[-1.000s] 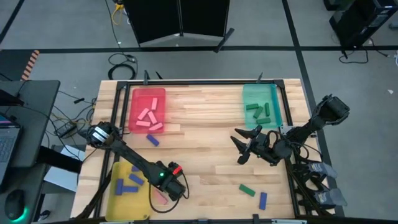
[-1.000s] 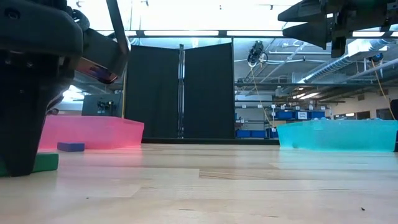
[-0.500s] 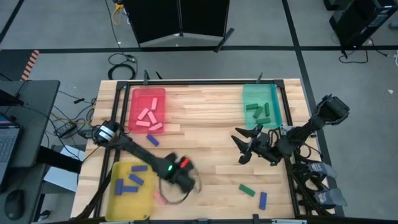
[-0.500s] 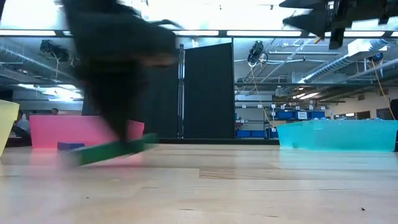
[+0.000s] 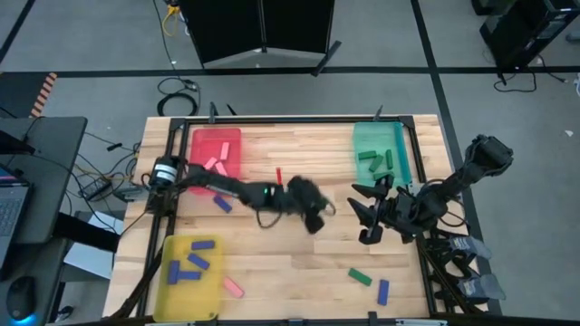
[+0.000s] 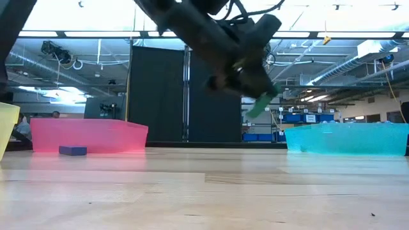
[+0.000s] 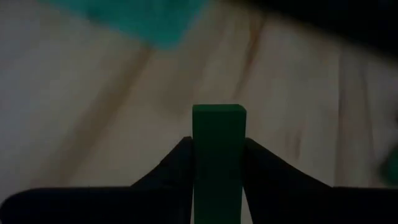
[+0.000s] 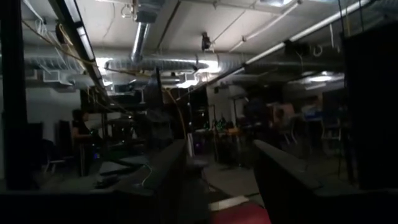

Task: Sort blocks
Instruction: Put the green block into the blue bin

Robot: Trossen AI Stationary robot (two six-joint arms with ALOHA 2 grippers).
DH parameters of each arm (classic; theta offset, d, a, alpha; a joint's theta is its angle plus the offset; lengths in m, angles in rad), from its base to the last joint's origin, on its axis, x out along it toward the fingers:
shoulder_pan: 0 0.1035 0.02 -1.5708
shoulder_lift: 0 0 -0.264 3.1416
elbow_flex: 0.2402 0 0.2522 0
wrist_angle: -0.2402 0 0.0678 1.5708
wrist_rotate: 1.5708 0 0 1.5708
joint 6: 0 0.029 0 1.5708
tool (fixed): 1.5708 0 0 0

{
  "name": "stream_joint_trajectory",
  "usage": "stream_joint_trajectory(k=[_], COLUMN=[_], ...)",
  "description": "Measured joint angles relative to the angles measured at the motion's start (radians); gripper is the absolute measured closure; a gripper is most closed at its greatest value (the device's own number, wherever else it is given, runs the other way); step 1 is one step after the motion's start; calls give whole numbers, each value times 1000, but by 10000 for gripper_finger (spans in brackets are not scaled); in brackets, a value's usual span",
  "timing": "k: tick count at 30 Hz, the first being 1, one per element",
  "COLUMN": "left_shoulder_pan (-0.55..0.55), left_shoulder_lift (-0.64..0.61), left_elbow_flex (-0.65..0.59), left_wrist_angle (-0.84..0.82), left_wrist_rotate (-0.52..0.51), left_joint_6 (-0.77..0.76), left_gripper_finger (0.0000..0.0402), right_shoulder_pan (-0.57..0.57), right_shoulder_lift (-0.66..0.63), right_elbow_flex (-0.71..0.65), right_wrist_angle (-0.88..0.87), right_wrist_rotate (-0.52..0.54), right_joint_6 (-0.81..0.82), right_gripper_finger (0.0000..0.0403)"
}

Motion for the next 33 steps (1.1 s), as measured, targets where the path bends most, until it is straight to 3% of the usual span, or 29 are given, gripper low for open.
stream_joint_trajectory(k=[5,8,13,26,30,33], left_shoulder_pan=[122,173,229,269,273,279], left_shoulder_lift=[53,123,280,703,722,723], left_elbow_flex=[11,77,302,980,931,928], left_wrist_angle=[241,260,281,251,309,231], left_wrist_rotate=[93,157,243,256,240,231], left_joint_6=[44,43,23,-28,-82,-78], left_gripper_finger=[296,296,296,296,292,225], right_shoulder_pan=[28,36,43,60,65,66], right_shoulder_lift=[3,5,6,6,6,6], right_elbow_flex=[62,86,102,105,105,105], right_wrist_angle=[-6,-35,-77,-87,-93,-110], right_wrist_rotate=[-1,-2,-2,-2,1,2], right_joint_6=[-86,-93,-82,-61,-53,-42], right_gripper_finger=[209,210,215,214,214,217])
